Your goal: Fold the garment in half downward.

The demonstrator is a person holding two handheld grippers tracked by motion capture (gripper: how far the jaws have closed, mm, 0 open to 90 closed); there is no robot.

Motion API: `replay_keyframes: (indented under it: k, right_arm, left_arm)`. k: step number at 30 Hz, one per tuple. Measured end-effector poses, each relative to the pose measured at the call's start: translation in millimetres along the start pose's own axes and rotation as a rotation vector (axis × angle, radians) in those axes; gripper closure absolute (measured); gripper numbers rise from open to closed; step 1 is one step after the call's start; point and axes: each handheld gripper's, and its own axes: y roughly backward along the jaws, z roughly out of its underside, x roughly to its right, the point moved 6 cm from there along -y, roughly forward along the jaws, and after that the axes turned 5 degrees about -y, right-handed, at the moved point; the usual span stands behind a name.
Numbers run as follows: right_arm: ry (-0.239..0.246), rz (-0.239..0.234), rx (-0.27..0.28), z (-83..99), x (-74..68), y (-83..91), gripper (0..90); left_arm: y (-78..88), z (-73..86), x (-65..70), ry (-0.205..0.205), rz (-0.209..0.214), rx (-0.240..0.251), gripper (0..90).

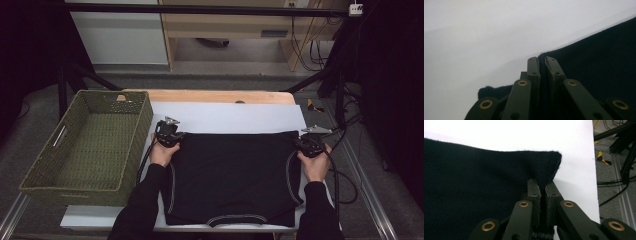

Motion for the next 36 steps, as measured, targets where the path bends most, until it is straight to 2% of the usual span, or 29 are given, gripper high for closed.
replay_keyframes:
  k: [3, 6, 10, 12, 16, 17, 18, 21, 23, 26, 32, 34, 36]
  right_arm:
    - [0.008, -0.001, -0.013, 2.8, 0.0, -1.9, 84.5]
    - [-0.005, -0.029, -0.044, 6.5, -4.0, -2.7, 79.3]
    - [0.023, -0.006, -0.022, 4.5, -11.1, 6.9, 57.1]
    - [0.041, -0.001, 0.006, 1.2, -16.0, 17.8, 41.7]
    - [0.041, -0.071, 0.075, 1.4, -33.1, 38.0, 28.2]
    - [0.041, -0.071, 0.075, 1.4, -33.1, 38.0, 28.2]
    - [0.048, -0.103, 0.089, 3.4, -41.6, 46.8, 23.5]
    - [0.035, -0.158, 0.087, 5.6, -53.3, 57.9, 17.3]
    - [0.036, -0.193, 0.089, 7.4, -62.4, 64.8, 14.4]
    - [0.033, -0.242, 0.116, 11.3, -76.5, 72.8, 11.1]
    - [0.032, -0.321, 0.122, 23.3, -103.7, 83.9, 6.0]
    - [0.033, -0.354, 0.114, 26.6, -113.4, 86.4, 5.1]
    - [0.028, -0.393, 0.115, 27.5, -123.5, 89.1, 4.2]
  left_arm:
    - [-1.8, 0.7, -0.4, 0.005, 0.003, 0.005, 81.2]
    - [4.9, 0.3, 0.3, 0.011, 0.001, 0.011, 72.8]
    - [25.8, -3.4, 3.1, 0.053, 0.026, 0.058, 50.8]
    - [40.3, -2.6, 6.6, 0.079, 0.050, 0.086, 39.3]
    - [68.8, 6.9, 17.1, 0.075, 0.091, 0.142, 26.2]
    - [68.8, 6.9, 17.1, 0.075, 0.091, 0.142, 23.2]
    - [80.8, 13.5, 22.3, 0.073, 0.117, 0.167, 20.4]
    - [94.9, 24.5, 28.9, 0.072, 0.153, 0.183, 14.1]
    - [102.5, 30.6, 32.9, 0.062, 0.155, 0.201, 11.6]
    - [108.5, 39.1, 37.8, 0.054, 0.167, 0.209, 8.3]
    - [110.0, 52.1, 43.9, 0.031, 0.195, 0.177, 3.7]
    - [110.2, 54.7, 44.1, 0.017, 0.180, 0.176, 2.9]
    - [109.3, 56.2, 43.1, 0.027, 0.173, 0.164, 2.6]
